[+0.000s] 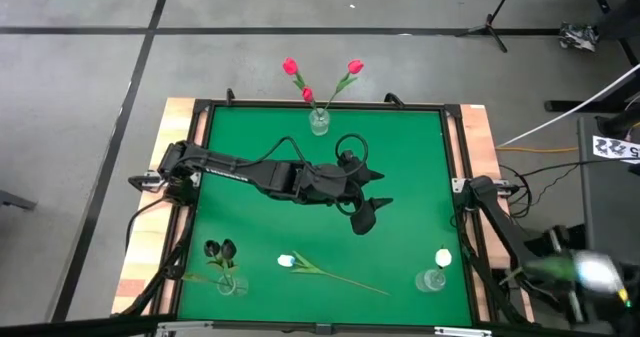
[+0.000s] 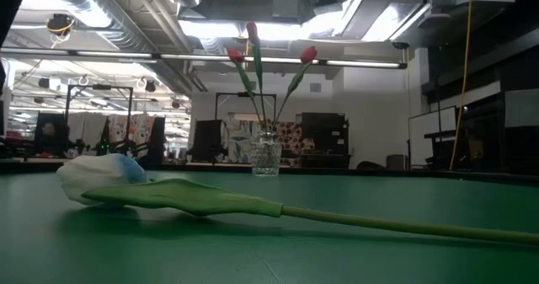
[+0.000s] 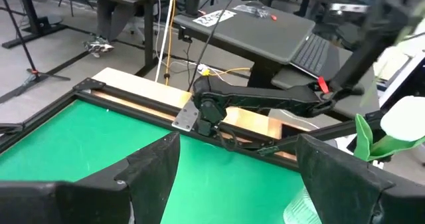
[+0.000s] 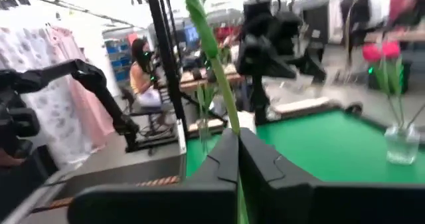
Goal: Sort flowers into vase by color
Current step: Put the top white flower into the bottom right transparent vase
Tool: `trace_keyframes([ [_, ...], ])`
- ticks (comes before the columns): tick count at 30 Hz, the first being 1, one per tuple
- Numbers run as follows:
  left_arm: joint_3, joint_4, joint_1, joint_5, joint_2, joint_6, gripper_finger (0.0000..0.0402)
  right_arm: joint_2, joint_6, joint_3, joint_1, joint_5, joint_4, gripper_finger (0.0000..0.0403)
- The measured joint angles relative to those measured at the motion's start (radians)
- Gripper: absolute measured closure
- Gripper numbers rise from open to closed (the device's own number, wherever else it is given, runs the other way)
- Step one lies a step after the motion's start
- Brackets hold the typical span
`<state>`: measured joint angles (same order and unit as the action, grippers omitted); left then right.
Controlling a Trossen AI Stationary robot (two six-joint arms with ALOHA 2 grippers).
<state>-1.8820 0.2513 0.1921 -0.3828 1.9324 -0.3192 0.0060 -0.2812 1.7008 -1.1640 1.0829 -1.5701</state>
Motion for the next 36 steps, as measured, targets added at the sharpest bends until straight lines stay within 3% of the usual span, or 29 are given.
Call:
trace_keyframes([
  [8,0.000,0.000,0.000,-0.080,0.000,-0.078,0.0107,0.000,0.123,-0.274,0.236,-0.068,-0.004,0.0403],
  [13,0.000,0.000,0.000,-0.120,0.000,-0.141,0.0107,0.000,0.310,-0.309,0.231,0.011,0.002,0.0403],
  [20,0.000,0.000,0.006,-0.167,0.001,-0.175,0.0107,-0.001,0.282,-0.417,0.282,0.133,0.109,0.0403],
  [26,0.000,0.000,0.006,-0.185,0.002,-0.192,0.0107,-0.001,0.407,-0.475,0.296,0.209,0.090,0.0403],
  [30,0.000,0.000,0.006,-0.198,0.002,-0.205,0.0107,-0.001,0.543,-0.475,0.270,0.171,0.030,0.0403],
  [36,0.000,0.001,0.006,-0.220,0.002,-0.215,0.0107,-0.001,0.560,-0.471,0.210,0.053,0.029,0.0403],
])
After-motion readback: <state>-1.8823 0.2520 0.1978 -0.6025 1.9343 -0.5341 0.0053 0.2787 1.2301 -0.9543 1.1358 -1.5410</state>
